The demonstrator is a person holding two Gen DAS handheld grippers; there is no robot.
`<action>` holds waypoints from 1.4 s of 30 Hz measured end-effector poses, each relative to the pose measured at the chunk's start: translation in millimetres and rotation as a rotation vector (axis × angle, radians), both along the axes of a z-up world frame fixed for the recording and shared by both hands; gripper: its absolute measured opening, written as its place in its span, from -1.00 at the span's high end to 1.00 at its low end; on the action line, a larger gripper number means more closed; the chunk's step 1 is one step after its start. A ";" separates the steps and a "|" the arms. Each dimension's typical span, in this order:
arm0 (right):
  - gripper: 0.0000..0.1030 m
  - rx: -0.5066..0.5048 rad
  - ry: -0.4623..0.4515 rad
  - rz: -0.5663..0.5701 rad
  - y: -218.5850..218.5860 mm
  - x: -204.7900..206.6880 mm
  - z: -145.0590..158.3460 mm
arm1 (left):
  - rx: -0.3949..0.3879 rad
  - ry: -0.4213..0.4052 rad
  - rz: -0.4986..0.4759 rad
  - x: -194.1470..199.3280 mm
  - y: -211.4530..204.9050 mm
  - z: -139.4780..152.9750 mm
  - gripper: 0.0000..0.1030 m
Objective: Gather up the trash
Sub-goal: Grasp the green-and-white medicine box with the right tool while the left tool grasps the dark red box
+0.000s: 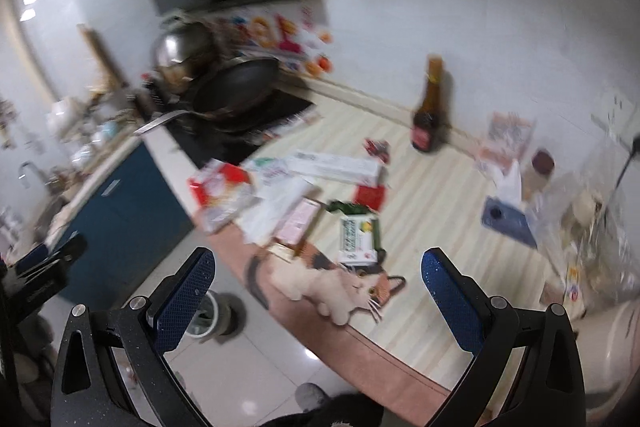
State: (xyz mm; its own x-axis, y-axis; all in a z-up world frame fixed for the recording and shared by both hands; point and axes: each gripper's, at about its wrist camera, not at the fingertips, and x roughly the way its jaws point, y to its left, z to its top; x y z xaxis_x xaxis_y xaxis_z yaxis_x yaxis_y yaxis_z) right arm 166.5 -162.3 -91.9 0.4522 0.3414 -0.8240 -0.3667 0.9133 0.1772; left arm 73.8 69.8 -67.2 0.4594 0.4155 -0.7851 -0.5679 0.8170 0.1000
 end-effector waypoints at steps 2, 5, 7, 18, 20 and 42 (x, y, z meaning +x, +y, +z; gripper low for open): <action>-1.00 -0.035 0.046 -0.042 2.3 20.3 -34.5 | 0.005 0.059 0.004 15.9 10.3 -27.3 -1.00; -1.00 -0.107 0.110 -0.080 7.0 50.0 -90.1 | -0.035 0.147 -0.002 37.1 18.6 -70.6 -1.00; -1.00 -0.137 0.154 -0.091 13.1 68.7 -124.7 | -0.084 0.194 -0.029 51.7 16.1 -99.8 -1.00; -0.32 -0.308 0.393 -0.005 72.7 163.4 -319.1 | -0.329 0.445 -0.201 155.5 -13.2 -236.2 -0.58; -0.33 -0.285 0.422 0.006 67.0 164.1 -330.6 | -0.354 0.459 -0.257 169.0 -27.5 -245.7 -0.58; -0.33 -0.301 0.517 -0.161 -47.3 119.7 -329.6 | -0.475 0.566 -0.452 157.5 -119.2 -276.2 0.61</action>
State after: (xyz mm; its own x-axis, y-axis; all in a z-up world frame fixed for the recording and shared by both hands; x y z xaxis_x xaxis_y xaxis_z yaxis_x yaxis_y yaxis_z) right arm 286.2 -209.6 -421.5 -0.0051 0.0208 -0.9998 -0.1551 0.9877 0.0213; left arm 231.3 -49.4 -343.3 -0.0109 -0.1426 -0.9897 -0.1459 0.9794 -0.1395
